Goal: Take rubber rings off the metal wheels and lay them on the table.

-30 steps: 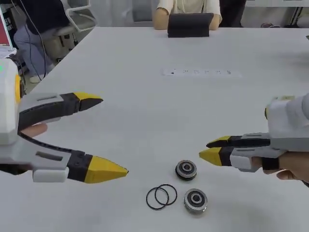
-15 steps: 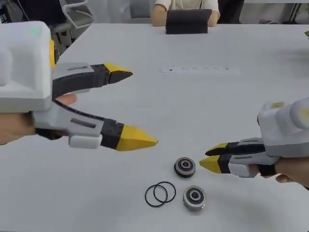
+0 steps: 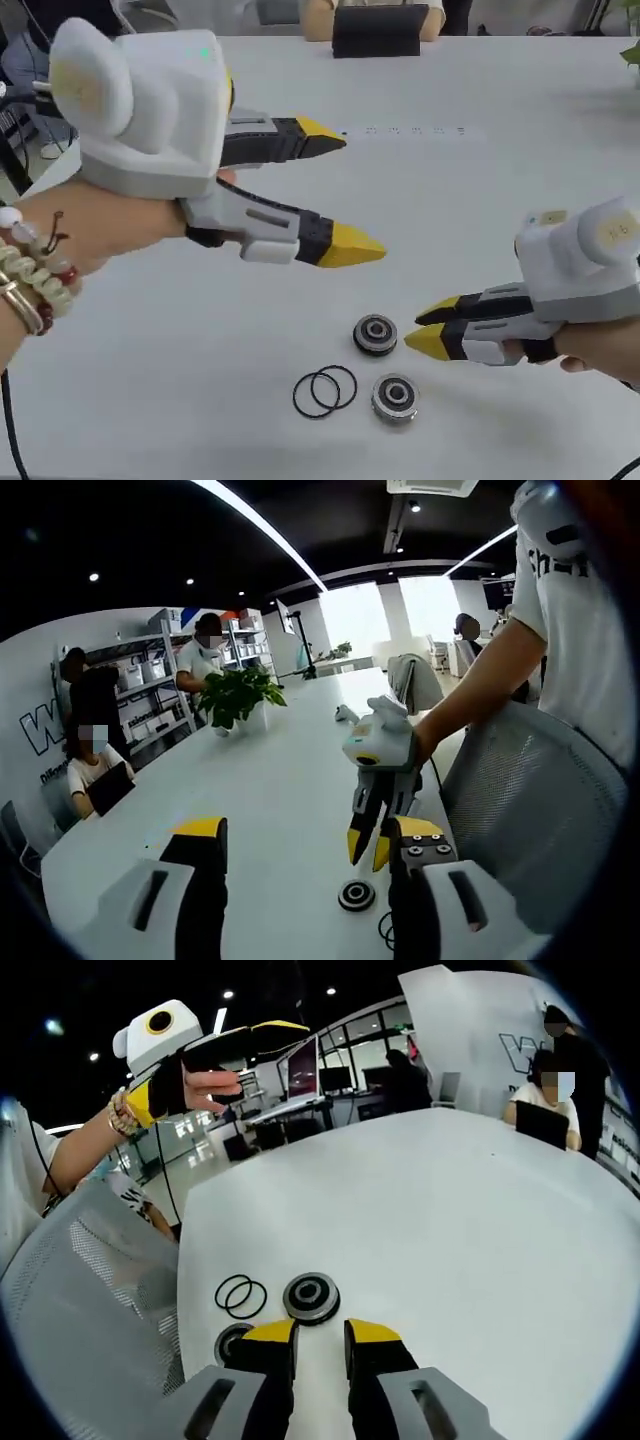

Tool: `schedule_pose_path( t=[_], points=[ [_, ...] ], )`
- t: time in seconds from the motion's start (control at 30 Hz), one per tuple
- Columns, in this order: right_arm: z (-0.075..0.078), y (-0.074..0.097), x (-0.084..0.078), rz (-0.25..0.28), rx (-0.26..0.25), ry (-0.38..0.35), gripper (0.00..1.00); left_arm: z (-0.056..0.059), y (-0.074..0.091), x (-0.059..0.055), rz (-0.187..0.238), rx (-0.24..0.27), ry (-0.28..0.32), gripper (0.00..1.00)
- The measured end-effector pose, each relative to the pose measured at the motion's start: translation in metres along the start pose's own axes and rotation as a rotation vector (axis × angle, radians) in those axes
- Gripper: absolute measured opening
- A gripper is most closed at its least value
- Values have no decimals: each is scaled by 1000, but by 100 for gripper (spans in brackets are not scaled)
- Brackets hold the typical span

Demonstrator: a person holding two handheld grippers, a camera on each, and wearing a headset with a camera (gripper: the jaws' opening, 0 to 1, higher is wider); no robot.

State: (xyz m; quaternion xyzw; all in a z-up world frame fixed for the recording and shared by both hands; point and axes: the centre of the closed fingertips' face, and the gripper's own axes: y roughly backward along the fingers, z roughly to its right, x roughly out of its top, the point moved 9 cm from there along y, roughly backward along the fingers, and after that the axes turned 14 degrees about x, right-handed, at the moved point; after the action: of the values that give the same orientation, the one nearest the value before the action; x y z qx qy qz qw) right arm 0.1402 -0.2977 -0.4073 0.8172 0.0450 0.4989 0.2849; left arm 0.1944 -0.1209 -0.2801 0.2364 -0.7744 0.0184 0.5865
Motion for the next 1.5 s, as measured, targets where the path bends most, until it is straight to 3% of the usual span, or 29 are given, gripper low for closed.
schedule_pose_path(
  t=[0.2,0.37,0.5,0.77,1.03,1.5],
  points=[
    [1,-1,-2,-9,1,-4,16,10,-16,-24,-16,-29,41,51],
    [2,-2,-3,-15,4,-5,16,19,-22,-46,-76,-45,51,44],
    [2,-4,-4,-24,8,1,16,26,-26,-60,-88,-34,134,41],
    [0,-12,-3,-31,-11,28,17,38,-32,-73,-95,-41,141,29],
    [-1,-20,-2,-45,-8,53,19,51,-38,-96,-173,-71,126,24],
    [0,-26,-1,-50,-26,80,22,57,-45,-109,-259,-74,93,15]
  ],
)
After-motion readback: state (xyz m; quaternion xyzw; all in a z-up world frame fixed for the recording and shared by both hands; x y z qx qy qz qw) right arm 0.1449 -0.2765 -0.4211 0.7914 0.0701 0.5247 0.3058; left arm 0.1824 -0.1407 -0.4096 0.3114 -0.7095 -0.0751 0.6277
